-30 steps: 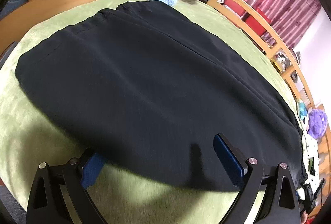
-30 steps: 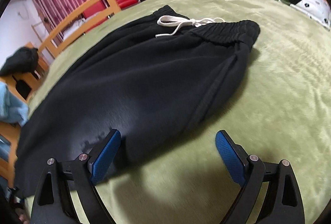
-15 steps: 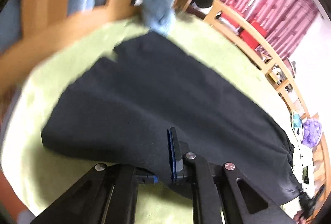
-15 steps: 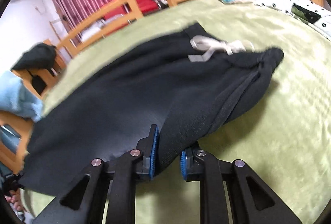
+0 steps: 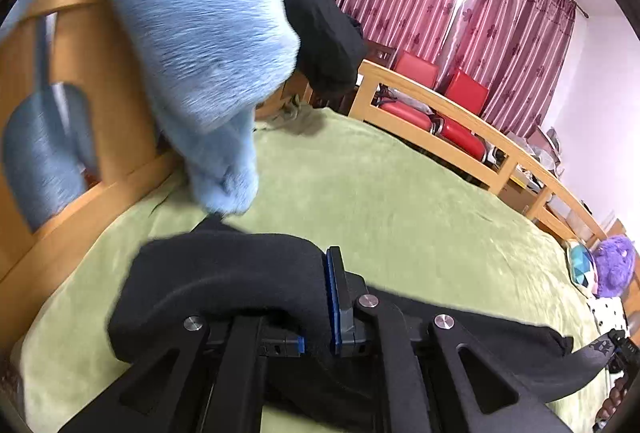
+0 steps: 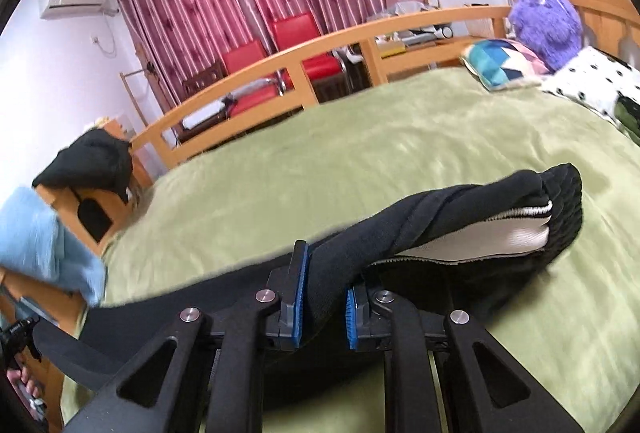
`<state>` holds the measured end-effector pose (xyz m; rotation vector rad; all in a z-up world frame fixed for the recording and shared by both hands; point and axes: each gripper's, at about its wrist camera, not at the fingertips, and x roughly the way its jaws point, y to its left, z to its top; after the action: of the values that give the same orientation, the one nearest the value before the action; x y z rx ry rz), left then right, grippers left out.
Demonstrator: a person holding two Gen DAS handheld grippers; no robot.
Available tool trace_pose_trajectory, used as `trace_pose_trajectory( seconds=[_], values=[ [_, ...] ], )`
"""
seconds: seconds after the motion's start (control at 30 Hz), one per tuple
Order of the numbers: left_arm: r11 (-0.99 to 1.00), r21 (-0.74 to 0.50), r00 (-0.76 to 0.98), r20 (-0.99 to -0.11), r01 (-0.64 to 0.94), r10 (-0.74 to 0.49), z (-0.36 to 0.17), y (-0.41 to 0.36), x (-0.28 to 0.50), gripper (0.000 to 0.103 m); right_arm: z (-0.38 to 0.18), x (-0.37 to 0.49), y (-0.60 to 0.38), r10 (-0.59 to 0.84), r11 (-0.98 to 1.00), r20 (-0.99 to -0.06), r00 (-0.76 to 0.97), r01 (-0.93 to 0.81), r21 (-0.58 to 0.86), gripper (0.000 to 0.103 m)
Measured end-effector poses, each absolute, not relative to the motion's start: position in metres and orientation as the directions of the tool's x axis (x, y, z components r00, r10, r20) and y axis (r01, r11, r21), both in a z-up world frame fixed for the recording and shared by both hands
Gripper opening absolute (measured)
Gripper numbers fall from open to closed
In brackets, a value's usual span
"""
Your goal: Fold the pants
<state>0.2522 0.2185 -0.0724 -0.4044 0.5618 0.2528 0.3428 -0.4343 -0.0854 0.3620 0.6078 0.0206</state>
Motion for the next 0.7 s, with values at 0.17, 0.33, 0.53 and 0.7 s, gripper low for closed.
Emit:
trace_pose_trajectory(
  seconds=[0.17,0.33,0.53,0.7],
  values=[
    [0.896,-0.285,0.814,-0.567,-0.340,0.129,-0.094,0.207,0.311,0.009,-0.109,0.405,-0.422,0.097,0.947,-0.577,0.811,0.102,0.303,0.016],
    [0.917,-0.159,0.722,-0.670,-0.365,0.172,-0.128,0.182,0.344,0.030,-0.161,0.436,-0.423,0.125,0.934,-0.676,0.726,0.143,0.326,0.040],
    [0.926,-0.178,0.694,-0.711,-0.333,0.113,-0.143,0.175,0.302,0.070,-0.168,0.392,-0.416,0.104,0.968,-0.691,0.716,0.087,0.236,0.064],
    [0.923,-0.211,0.680,-0.730,-0.321,0.070,-0.157,0.171,0.251,0.076,-0.179,0.329,-0.422,0.065,0.983,-0.724,0.686,0.081,0.166,0.074]
  ],
)
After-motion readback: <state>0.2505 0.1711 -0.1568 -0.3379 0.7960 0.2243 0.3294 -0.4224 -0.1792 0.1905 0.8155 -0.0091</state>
